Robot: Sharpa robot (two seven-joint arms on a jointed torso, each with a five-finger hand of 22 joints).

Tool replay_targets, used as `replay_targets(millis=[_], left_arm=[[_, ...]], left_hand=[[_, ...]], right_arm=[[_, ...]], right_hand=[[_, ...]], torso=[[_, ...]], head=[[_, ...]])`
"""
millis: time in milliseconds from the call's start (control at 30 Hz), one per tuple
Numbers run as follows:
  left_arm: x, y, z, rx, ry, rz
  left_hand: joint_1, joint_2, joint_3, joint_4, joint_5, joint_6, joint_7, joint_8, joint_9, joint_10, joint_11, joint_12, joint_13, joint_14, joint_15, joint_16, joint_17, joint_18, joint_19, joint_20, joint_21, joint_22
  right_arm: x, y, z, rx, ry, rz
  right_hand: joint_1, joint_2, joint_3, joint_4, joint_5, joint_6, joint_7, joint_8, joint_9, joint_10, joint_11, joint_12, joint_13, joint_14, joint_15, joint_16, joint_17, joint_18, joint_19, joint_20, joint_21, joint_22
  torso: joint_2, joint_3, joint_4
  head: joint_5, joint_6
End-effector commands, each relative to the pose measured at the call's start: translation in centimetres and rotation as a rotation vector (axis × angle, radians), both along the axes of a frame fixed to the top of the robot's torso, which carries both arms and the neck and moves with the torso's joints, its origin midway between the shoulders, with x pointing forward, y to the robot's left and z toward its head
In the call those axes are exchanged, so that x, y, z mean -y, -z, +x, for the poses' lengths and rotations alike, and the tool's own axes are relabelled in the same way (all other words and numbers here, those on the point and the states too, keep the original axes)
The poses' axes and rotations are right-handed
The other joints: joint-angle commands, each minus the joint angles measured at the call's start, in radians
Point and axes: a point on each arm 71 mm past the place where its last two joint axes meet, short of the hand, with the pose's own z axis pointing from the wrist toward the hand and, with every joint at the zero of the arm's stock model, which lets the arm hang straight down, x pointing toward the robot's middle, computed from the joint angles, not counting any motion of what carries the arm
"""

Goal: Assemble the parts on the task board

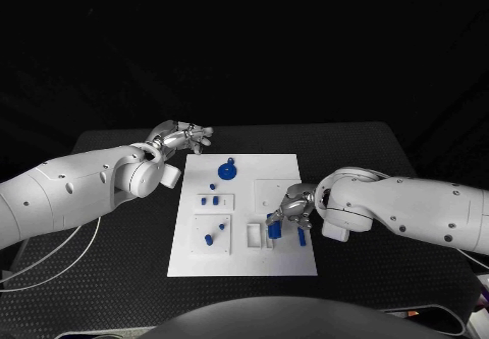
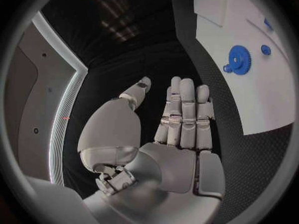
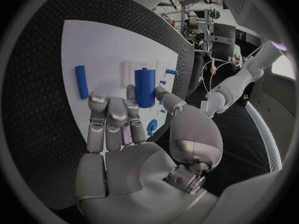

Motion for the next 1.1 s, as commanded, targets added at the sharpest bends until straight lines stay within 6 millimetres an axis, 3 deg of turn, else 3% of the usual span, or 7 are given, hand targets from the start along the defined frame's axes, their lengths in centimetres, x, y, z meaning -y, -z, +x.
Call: replay_targets(millis=[33, 433, 533, 700, 1100], left_arm=[[0.4, -0.1, -0.1, 0.002, 0.016, -0.015], [1.1, -0.1, -0.2, 0.001, 0.034, -0.024], [1.2, -0.1, -0.2, 0.001, 0.036, -0.025], [1.4, -0.1, -0.3, -0.008, 0.051, -0.029], [1.4, -0.1, -0.3, -0.008, 0.052, -0.030]], left_hand=[[-0.011, -0.003, 0.000, 0.006, -0.004, -0.004, 0.002, -0.005, 0.001, -0.009, 0.000, -0.006, -0.002, -0.007, -0.001, -0.006, 0.001, 0.010, -0.009, -0.040, -0.005, 0.016], [-0.015, -0.002, -0.002, 0.012, -0.005, -0.005, 0.003, -0.006, 0.001, -0.009, 0.000, -0.006, -0.002, -0.008, -0.001, -0.006, 0.002, 0.010, -0.010, -0.039, -0.005, 0.016], [-0.015, -0.002, -0.002, 0.012, -0.005, -0.005, 0.003, -0.006, 0.001, -0.009, 0.000, -0.006, -0.002, -0.008, -0.001, -0.006, 0.002, 0.010, -0.010, -0.039, -0.006, 0.016], [-0.023, -0.001, -0.004, 0.022, -0.005, -0.009, 0.004, -0.010, 0.000, -0.011, 0.001, -0.007, -0.003, -0.008, 0.000, -0.006, 0.002, 0.011, -0.010, -0.039, -0.007, 0.016], [-0.025, 0.000, -0.005, 0.027, -0.005, -0.010, 0.005, -0.011, 0.001, -0.013, 0.002, -0.008, -0.003, -0.009, 0.000, -0.006, 0.002, 0.011, -0.010, -0.039, -0.007, 0.017]], right_arm=[[-0.6, 0.2, 0.0, -0.052, -0.005, 0.017], [-3.5, 1.5, 0.1, -0.060, -0.059, 0.024], [-3.5, 1.8, 0.0, -0.044, -0.074, 0.009], [-3.6, 2.3, -0.1, -0.056, -0.084, -0.002], [-3.8, 2.5, 0.0, -0.034, -0.084, -0.010]], right_hand=[[-0.012, 0.003, 0.048, -0.048, 0.008, 0.021, 0.012, 0.004, -0.001, 0.007, 0.002, -0.005, 0.002, 0.005, -0.003, 0.004, -0.001, 0.036, 0.003, 0.006, 0.005, 0.005], [-0.028, 0.005, 0.047, -0.053, 0.017, 0.021, 0.013, 0.001, -0.003, 0.006, 0.003, -0.010, 0.007, 0.002, -0.002, 0.004, -0.006, 0.036, 0.001, 0.007, 0.006, 0.004], [-0.030, 0.007, 0.047, -0.055, 0.019, 0.021, 0.013, 0.001, -0.004, 0.006, 0.003, -0.010, 0.008, 0.001, -0.002, 0.003, -0.007, 0.036, 0.000, 0.007, 0.006, 0.003], [-0.034, 0.007, 0.044, -0.059, 0.021, 0.021, 0.013, 0.000, -0.004, 0.007, 0.003, -0.011, 0.011, 0.000, -0.002, 0.002, -0.009, 0.036, 0.000, 0.007, 0.006, 0.003], [-0.039, 0.009, 0.040, -0.065, 0.025, 0.021, 0.013, -0.001, -0.005, 0.007, 0.003, -0.014, 0.014, -0.002, -0.002, 0.001, -0.012, 0.036, -0.001, 0.007, 0.007, 0.002]], torso=[[0.002, 0.0014, 0.0017], [0.002, 0.0025, -0.0004], [0.003, 0.0024, -0.0001], [0.002, 0.0019, -0.0006], [0.001, 0.0012, -0.0016]], head=[[0.003, 0.000], [0.015, -0.006], [0.026, -0.007], [0.032, -0.008], [0.033, -0.008]])
